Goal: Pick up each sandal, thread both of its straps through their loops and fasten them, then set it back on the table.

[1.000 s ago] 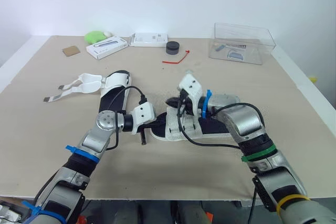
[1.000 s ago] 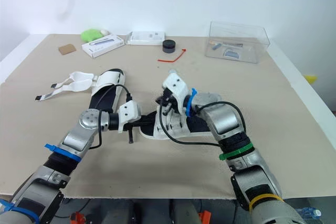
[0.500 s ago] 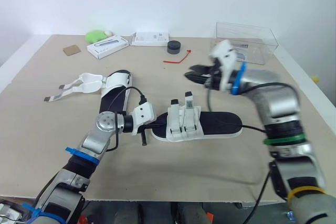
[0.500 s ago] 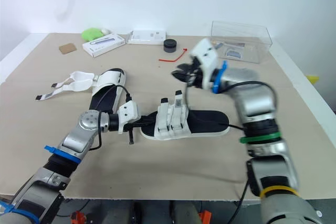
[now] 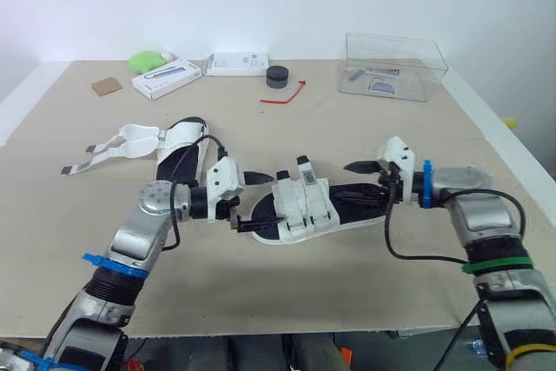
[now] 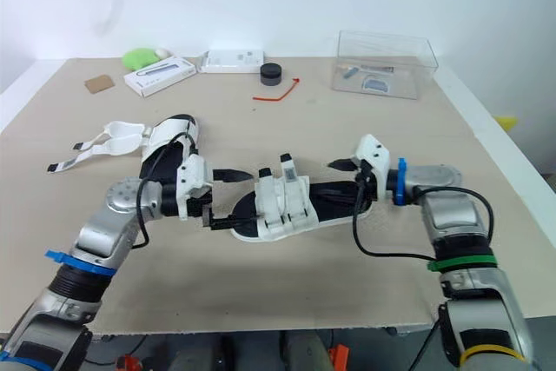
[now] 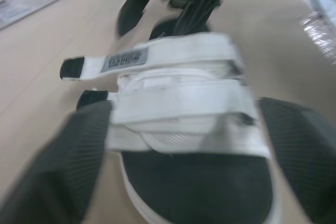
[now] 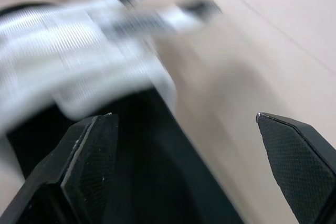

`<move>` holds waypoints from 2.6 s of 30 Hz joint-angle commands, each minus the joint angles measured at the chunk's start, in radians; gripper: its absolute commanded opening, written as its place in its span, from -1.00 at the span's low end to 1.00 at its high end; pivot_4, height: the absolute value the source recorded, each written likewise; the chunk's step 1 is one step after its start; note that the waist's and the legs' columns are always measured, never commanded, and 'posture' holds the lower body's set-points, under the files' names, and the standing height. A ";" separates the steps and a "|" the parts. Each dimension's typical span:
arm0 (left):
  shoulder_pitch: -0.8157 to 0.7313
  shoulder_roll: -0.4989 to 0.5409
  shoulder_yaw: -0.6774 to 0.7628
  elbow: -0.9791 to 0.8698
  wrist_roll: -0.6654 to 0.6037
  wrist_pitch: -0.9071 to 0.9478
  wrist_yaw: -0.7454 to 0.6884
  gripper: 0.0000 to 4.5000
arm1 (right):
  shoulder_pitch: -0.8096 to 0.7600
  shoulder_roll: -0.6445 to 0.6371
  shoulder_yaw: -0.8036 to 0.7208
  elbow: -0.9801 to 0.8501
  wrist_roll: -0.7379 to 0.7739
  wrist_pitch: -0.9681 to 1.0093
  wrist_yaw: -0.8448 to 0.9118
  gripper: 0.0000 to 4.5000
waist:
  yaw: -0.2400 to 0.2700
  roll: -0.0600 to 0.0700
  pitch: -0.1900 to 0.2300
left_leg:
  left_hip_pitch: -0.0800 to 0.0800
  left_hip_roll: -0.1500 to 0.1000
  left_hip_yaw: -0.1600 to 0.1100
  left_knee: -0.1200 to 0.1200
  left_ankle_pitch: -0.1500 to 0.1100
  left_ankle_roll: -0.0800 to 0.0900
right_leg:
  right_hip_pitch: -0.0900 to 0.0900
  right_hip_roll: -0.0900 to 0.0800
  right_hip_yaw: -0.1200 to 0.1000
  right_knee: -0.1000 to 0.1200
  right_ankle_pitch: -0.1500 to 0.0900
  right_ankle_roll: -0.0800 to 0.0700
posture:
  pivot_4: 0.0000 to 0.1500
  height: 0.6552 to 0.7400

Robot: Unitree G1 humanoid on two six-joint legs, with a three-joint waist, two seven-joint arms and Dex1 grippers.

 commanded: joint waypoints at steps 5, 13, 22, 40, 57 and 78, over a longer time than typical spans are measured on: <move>0.080 0.082 0.047 -0.104 -0.064 0.036 -0.033 0.98 | -0.045 0.051 0.057 0.009 -0.027 -0.096 0.078 1.00 | 0.003 0.000 0.000 | 0.000 -0.001 0.002 0.000 0.000 0.000 | 0.000 -0.002 0.000 0.000 0.001 -0.002 | 1.00 1.00; 0.133 0.109 0.072 -0.167 -0.066 0.039 0.000 1.00 | -0.059 0.105 0.103 0.060 -0.039 -0.113 0.131 0.02 | 0.009 0.000 0.000 | -0.001 -0.002 0.003 0.000 -0.001 -0.001 | 0.000 -0.004 0.001 0.000 0.001 -0.002 | 1.00 1.00; 0.192 0.128 0.079 -0.208 -0.053 0.031 0.041 1.00 | -0.078 0.131 0.117 0.083 -0.052 -0.143 0.174 -0.97 | 0.009 0.000 0.000 | 0.000 -0.002 0.003 0.000 -0.001 -0.001 | 0.000 -0.004 0.001 0.000 0.001 -0.003 | 1.00 1.00; 0.126 0.066 0.123 -0.165 -0.053 0.066 0.204 1.00 | -0.026 0.269 -0.471 -0.185 0.101 0.370 -0.883 -0.97 | 0.012 0.000 0.000 | -0.002 -0.003 0.004 0.000 -0.001 -0.004 | -0.002 -0.005 0.004 0.001 0.001 -0.002 | 1.00 1.00; 0.073 -0.012 0.063 -0.140 -0.008 0.076 0.266 1.00 | 0.119 0.440 -0.468 -0.426 -0.035 0.378 -1.349 -0.74 | -0.011 0.001 0.000 | -0.004 -0.003 0.017 -0.001 -0.002 -0.007 | -0.013 -0.003 0.019 0.009 0.001 0.001 | 1.00 1.00; 0.098 -0.020 0.127 -0.188 0.008 0.215 0.442 1.00 | 0.339 -0.072 -0.343 -0.628 0.377 0.301 -0.227 0.92 | -0.018 -0.003 0.002 | 0.002 -0.005 0.022 0.002 -0.006 0.001 | -0.008 -0.002 0.024 0.007 -0.003 0.013 | 1.00 1.00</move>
